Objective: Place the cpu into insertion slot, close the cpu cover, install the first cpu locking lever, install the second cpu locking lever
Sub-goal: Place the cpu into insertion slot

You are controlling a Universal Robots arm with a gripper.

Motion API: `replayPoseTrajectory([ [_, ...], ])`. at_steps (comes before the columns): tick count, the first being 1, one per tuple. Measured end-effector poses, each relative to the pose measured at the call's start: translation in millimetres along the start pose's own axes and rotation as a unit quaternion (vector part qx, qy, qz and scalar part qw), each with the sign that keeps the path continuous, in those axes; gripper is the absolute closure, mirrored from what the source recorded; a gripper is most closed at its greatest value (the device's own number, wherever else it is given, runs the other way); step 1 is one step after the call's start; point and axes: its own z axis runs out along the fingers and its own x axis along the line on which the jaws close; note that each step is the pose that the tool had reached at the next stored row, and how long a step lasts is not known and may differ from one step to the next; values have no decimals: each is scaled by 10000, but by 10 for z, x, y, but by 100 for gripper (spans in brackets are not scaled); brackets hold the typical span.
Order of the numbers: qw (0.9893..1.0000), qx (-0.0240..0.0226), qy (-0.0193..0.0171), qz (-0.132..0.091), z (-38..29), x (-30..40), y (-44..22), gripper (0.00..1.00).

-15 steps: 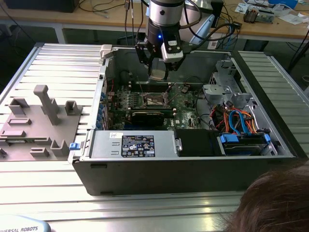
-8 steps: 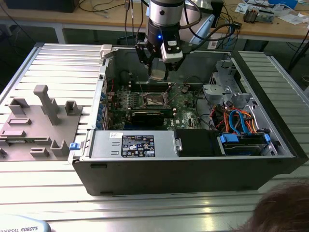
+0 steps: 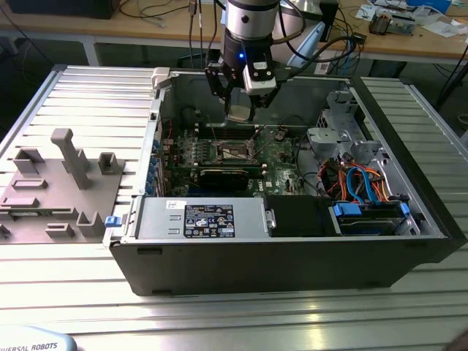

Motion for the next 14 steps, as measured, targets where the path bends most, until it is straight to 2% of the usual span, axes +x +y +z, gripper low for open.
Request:
replayPoseTrajectory([
  [14,9999,-2,-11,124,8,0,-1,46],
])
